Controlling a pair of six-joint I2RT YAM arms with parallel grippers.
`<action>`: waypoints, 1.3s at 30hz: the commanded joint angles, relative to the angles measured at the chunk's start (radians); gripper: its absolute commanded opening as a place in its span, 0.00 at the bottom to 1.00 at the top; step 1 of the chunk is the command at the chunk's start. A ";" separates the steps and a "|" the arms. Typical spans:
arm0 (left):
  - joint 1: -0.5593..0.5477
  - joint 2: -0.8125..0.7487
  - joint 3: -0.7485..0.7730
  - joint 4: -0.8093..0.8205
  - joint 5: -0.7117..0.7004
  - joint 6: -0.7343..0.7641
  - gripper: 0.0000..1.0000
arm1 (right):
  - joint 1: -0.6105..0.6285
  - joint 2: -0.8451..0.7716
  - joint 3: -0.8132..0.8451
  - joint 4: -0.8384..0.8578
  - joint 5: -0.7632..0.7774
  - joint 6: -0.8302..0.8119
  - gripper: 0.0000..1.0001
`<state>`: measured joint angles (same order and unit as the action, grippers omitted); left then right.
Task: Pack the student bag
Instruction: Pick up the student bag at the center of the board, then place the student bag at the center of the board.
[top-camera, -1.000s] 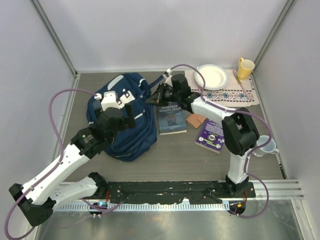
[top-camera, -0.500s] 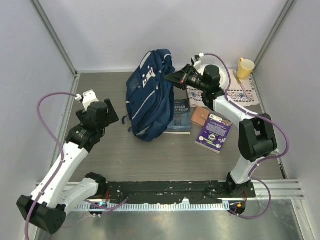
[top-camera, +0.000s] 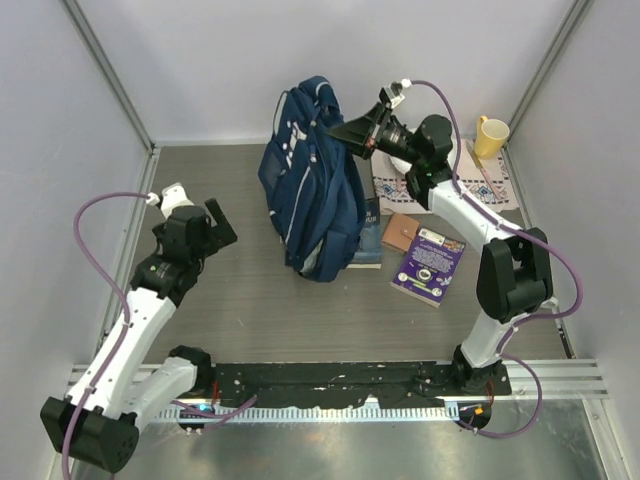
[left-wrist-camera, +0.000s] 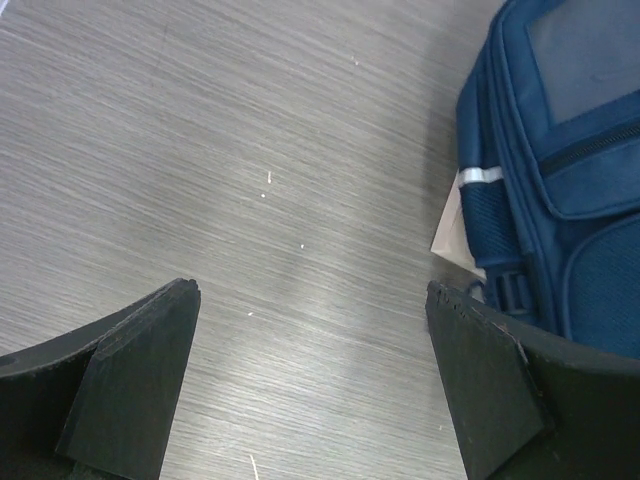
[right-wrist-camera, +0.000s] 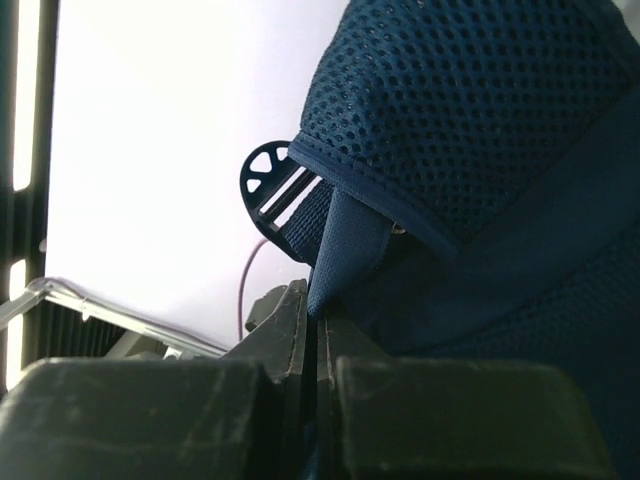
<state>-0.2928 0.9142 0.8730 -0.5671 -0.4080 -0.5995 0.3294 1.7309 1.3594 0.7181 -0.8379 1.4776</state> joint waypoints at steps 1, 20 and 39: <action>0.004 -0.055 0.004 0.013 -0.028 -0.026 1.00 | 0.028 -0.013 0.206 0.202 0.003 0.070 0.01; 0.004 -0.274 0.159 -0.122 -0.226 -0.051 1.00 | 0.362 0.392 0.787 -0.050 0.026 -0.016 0.01; 0.004 -0.107 0.123 -0.051 0.058 0.027 1.00 | 0.390 0.340 0.156 -0.710 0.364 -0.629 0.21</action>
<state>-0.2924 0.7856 1.0019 -0.6765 -0.4400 -0.5938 0.7010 2.1620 1.4788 0.1375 -0.5461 1.0439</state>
